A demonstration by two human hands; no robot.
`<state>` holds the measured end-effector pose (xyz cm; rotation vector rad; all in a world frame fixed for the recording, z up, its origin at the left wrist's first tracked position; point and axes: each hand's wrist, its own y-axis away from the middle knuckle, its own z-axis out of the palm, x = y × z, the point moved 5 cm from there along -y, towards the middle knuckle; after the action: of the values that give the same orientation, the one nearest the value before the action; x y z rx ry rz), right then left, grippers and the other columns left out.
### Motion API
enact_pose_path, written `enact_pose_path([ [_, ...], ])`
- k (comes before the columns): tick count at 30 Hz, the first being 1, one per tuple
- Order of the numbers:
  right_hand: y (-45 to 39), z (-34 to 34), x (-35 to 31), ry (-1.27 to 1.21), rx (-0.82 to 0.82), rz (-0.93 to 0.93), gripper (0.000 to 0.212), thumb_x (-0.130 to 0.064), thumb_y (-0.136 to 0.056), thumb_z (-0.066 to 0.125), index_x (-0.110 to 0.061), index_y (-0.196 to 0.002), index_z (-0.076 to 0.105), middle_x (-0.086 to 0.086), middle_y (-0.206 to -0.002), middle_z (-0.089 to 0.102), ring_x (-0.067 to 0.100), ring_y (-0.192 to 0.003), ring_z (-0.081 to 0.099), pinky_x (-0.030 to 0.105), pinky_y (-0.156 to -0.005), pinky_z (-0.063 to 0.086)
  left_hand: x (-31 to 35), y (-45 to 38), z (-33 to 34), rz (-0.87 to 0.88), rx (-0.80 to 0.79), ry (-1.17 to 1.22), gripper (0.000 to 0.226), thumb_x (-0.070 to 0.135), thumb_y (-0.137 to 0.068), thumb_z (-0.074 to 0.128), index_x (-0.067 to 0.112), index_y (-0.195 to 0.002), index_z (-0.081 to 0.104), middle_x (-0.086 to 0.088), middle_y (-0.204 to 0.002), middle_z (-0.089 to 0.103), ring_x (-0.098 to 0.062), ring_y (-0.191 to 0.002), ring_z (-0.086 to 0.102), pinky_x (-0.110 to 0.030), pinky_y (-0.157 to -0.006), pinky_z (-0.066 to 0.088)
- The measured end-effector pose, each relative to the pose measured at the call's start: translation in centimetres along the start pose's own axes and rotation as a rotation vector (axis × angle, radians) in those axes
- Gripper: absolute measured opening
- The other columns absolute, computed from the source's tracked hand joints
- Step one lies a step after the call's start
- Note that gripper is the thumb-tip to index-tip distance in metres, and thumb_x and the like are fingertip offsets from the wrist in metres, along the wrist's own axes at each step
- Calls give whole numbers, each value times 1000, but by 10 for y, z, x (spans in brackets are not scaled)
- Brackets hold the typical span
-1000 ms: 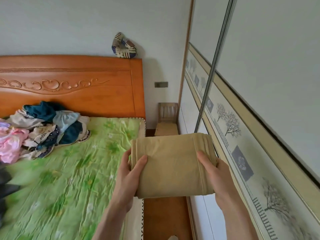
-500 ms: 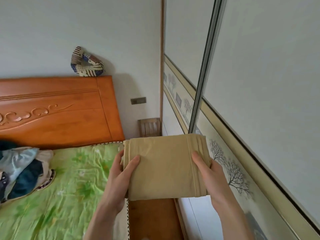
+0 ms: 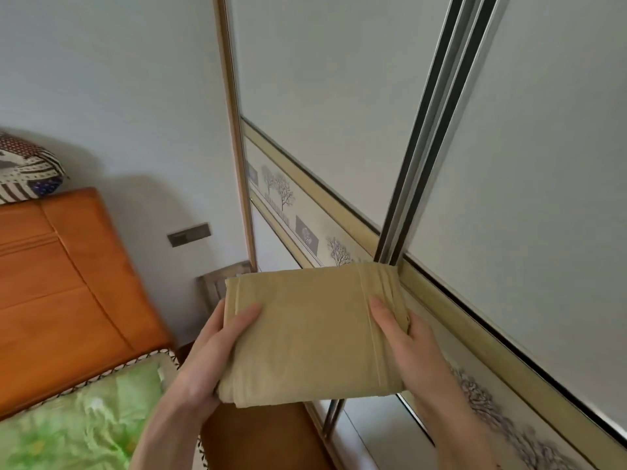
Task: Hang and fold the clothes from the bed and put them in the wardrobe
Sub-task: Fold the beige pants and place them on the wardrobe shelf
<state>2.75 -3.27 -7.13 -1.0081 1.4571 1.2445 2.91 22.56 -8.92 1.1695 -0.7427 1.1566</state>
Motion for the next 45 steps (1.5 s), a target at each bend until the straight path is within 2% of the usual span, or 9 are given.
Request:
enact_pose_path([
  [4,-5,7,0,-37,85,23,31,-55,-92,64,-35,-115,69,-19,-103,77,3,-96,73,35,-95,56,14,-29,0,-32,-93,-33,37,40,-86,71,55,-118,60,8,-107,79,-19,-97,78,-41,-83,57],
  [10,2,11,1,-58,126,12,24,-53,-93,63,-41,-113,65,-26,-101,75,-6,-92,70,23,-83,53,7,-40,-2,-14,-109,22,44,28,-88,70,49,-126,62,3,-112,79,-24,-100,78,-37,-70,64],
  [16,24,-1,-1,148,267,-91,39,-65,-87,56,-35,-110,66,-23,-99,73,-4,-92,68,26,-83,52,-10,-26,-2,-32,-117,97,42,26,-88,72,46,-125,66,-2,-122,77,-30,-109,75,-48,-88,59],
  [19,38,-15,-12,430,525,-210,40,-62,-96,52,-34,-120,67,-22,-99,69,-6,-88,63,18,-74,46,-10,-24,-3,-8,-125,128,39,25,-88,71,42,-124,68,-2,-123,76,-27,-109,75,-45,-83,61],
  [23,63,-32,-47,817,1070,-624,16,-27,-103,64,-21,-114,75,-2,-97,73,11,-72,56,28,-61,43,0,-31,-5,0,-155,141,45,25,-87,73,37,-130,65,-1,-121,76,-25,-106,76,-39,-73,64],
  [26,63,-29,-67,1252,1248,-960,28,-21,-102,66,-18,-130,72,9,-127,69,30,-111,58,41,-86,49,4,-38,-8,-9,-173,111,43,28,-85,76,45,-124,67,2,-119,77,-26,-106,76,-48,-87,59],
  [29,42,-43,-73,1513,1223,-803,55,-43,-108,54,-25,-159,42,13,-167,31,36,-157,21,53,-126,19,8,-42,-9,-34,-193,108,40,28,-84,78,45,-119,68,2,-116,78,-29,-107,76,-52,-93,58],
  [32,30,-59,-67,1608,1215,-686,66,-51,-109,46,-30,-166,20,10,-173,12,27,-160,-10,51,-128,-3,10,-43,-8,-42,-192,92,42,30,-80,80,46,-117,68,2,-113,79,-32,-107,75,-55,-93,58],
  [45,67,-89,-54,1669,1374,-759,65,-53,-107,50,-31,-164,27,8,-171,22,29,-160,7,50,-129,10,18,-29,3,-34,-227,101,29,23,-92,71,38,-117,67,-5,-119,75,-36,-108,71,-48,-85,56],
])
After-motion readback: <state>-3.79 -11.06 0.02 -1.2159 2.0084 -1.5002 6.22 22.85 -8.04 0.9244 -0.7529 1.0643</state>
